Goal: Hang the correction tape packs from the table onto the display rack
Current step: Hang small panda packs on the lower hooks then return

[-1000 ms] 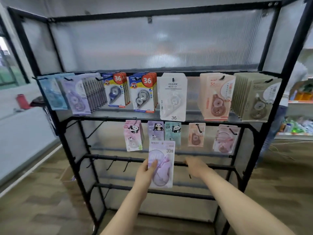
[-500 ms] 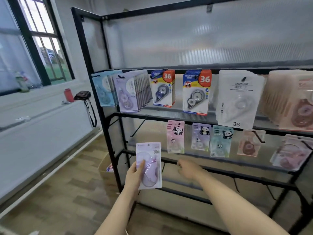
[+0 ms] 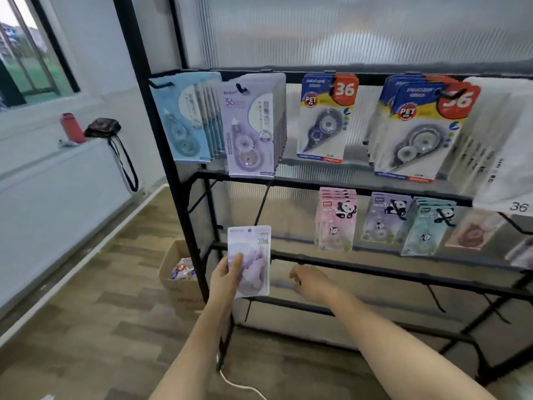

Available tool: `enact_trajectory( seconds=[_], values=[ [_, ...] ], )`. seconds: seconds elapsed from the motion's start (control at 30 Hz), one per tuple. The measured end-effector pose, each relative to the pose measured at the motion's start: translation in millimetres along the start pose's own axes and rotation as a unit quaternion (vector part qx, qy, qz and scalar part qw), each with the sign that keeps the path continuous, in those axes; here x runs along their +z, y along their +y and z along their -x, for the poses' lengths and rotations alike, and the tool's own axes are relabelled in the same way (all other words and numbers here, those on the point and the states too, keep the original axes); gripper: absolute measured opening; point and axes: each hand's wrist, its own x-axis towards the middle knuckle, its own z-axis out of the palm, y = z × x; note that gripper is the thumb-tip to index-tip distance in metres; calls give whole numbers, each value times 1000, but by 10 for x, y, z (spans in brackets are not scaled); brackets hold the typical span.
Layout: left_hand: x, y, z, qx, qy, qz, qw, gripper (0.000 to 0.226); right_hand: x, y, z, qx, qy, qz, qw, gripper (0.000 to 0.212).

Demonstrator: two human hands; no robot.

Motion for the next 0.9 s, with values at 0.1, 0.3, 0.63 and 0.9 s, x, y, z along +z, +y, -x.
enact_trajectory(
  seconds=[0.1,0.3,0.63,0.9],
  values=[
    [-10,-4,-115,14,-18,-19,1000,21,71,-42,-123,19,-13,-17,1000,37],
    [30,-54,-322,14,-51,-10,999,20,185,-90,-239,46,-28,-23,998,40],
    [511,205,-1402,14,-65,-60,996,40,145,44,-236,95,-32,-70,992,40],
    [719,221,-1830,21,-24,-101,994,40,-10,135,-119,118,-13,-76,990,31]
  ],
)
